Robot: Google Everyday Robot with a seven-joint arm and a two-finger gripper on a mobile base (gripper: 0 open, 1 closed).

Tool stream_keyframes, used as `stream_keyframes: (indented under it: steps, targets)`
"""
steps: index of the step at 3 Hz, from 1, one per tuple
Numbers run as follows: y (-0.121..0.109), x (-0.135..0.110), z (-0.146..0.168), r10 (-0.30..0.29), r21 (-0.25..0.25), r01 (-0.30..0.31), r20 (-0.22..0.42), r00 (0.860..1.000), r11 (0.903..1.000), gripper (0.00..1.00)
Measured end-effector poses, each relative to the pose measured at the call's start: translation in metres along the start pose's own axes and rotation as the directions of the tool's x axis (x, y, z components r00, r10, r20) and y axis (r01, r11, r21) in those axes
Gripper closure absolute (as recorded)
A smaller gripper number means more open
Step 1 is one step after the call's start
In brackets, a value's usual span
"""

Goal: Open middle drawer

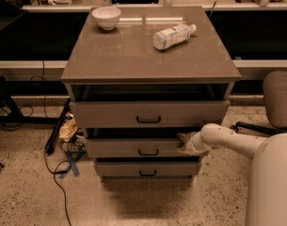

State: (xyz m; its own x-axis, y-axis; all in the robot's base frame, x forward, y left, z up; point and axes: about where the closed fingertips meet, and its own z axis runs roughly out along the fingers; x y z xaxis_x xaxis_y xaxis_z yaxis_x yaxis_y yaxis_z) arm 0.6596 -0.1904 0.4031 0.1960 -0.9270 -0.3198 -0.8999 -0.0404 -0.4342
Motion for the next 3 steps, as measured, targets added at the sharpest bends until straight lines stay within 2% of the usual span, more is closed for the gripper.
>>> stream_keyframes:
  steps: [1,3]
  targets:
    - [0.0,0.0,0.0,0.0,0.0,0.0,0.0,1.0,1.0,0.5]
    - [0.0,0.0,0.0,0.0,0.0,0.0,0.0,1.0,1.0,0.04]
